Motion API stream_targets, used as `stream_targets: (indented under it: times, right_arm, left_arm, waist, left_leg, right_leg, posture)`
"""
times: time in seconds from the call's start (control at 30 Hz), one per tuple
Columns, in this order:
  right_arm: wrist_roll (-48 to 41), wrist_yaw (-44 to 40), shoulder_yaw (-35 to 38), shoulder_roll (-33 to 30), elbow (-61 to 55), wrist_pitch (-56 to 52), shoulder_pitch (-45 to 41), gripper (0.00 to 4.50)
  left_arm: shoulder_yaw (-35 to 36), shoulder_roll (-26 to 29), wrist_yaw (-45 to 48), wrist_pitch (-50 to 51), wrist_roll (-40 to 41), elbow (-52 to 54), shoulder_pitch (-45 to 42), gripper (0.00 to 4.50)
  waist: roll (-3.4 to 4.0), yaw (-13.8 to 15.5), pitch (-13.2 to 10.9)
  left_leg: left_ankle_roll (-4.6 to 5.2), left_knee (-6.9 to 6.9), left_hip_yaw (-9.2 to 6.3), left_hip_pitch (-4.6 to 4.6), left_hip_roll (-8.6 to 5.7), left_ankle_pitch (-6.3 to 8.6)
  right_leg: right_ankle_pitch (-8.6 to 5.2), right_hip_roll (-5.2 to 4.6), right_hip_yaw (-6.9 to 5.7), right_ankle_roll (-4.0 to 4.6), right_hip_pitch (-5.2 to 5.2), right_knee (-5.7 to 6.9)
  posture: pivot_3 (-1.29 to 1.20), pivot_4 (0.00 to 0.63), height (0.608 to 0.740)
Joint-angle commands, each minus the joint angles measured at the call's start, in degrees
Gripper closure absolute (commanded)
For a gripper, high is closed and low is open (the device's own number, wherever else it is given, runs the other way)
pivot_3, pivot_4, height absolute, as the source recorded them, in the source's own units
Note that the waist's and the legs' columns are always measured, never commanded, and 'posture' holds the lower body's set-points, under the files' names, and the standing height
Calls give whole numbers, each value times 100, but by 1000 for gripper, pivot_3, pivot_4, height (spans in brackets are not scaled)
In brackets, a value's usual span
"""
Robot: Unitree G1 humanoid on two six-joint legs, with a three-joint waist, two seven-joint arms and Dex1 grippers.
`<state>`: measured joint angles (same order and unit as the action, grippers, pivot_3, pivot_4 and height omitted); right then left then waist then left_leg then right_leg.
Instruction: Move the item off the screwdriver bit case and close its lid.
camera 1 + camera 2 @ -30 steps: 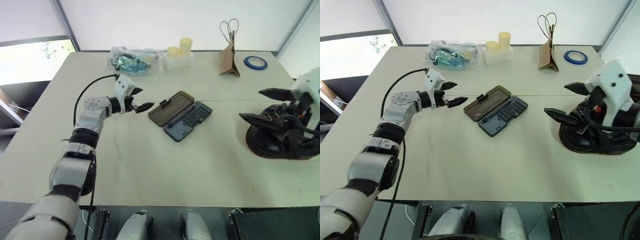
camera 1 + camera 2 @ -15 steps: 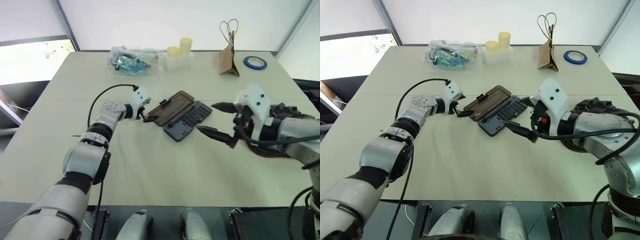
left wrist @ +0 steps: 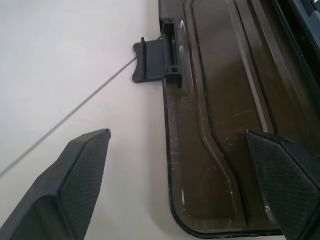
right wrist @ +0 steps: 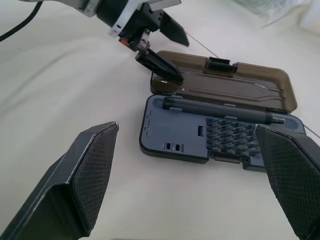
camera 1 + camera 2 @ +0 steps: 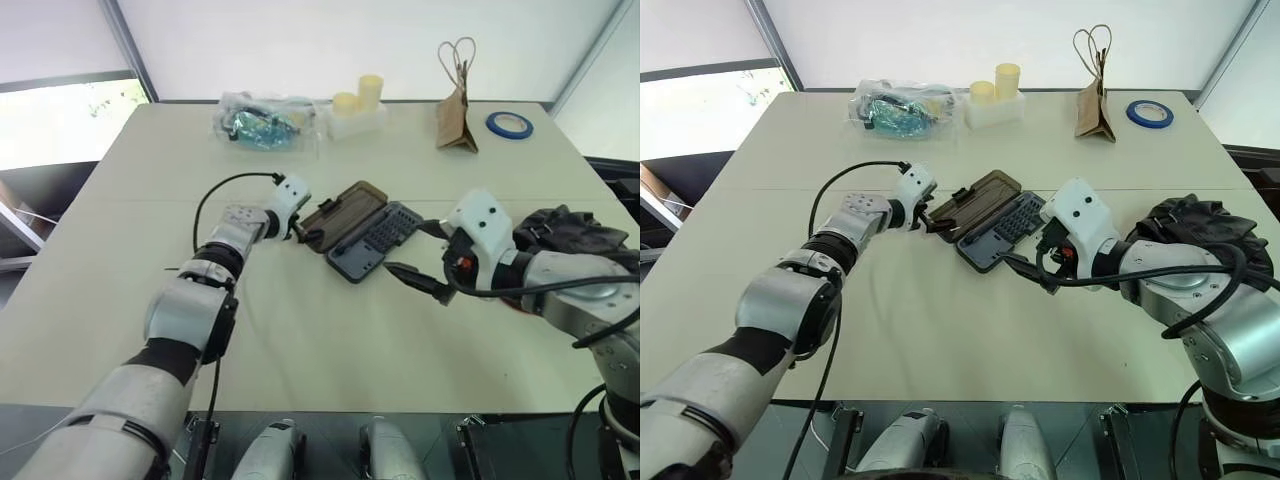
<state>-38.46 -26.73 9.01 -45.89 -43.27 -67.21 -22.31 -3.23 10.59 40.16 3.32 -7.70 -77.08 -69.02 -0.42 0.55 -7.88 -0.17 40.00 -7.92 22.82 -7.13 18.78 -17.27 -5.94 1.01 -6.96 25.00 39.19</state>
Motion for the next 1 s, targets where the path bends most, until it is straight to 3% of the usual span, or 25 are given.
stream_targets:
  times: [0.03,0.1,0.37,0.6,0.87,1.0]
  right_arm:
    - [-47,158,133,52,-265,-11,14,1]
    - [-74,223,149,71,-322,-42,47,0]
    - [-120,361,243,58,-413,-120,164,0]
    - [-91,365,203,8,-320,-44,195,0]
    - [19,145,282,-239,-198,200,582,0]
    - [162,41,227,-319,-82,434,834,0]
  left_arm:
    - [116,-24,-211,396,-31,-124,73,258]
    - [197,-4,-309,514,-24,-131,138,807]
    - [218,56,-285,618,-154,-124,298,4469]
    - [-81,126,-111,266,-478,-101,322,4469]
    - [-932,648,1318,-2327,-1175,52,1,4469]
    - [-1420,1181,2008,-3523,-1589,99,-215,4469]
  waist:
    - [-3,-1,3]
    - [-7,1,5]
    - [-21,-14,18]
    - [-21,-15,19]
    - [-23,-6,17]
    - [-39,6,8]
  left_leg:
    - [0,0,0,-1,0,0]
    - [0,2,0,-3,0,0]
    - [0,-1,6,-35,5,0]
    - [0,-2,6,-37,5,0]
    - [0,-13,7,-30,4,0]
    - [0,-13,7,-26,4,0]
  right_leg:
    - [0,0,0,0,-1,0]
    - [0,0,1,0,-3,0]
    - [0,4,6,0,-30,1]
    - [0,4,7,0,-32,0]
    - [0,3,5,0,-20,-2]
    - [0,2,3,0,-18,-6]
  posture:
    - [0,150,740]
    - [0,150,740]
    - [0,150,740]
    - [0,150,740]
    - [0,150,740]
    - [0,150,740]
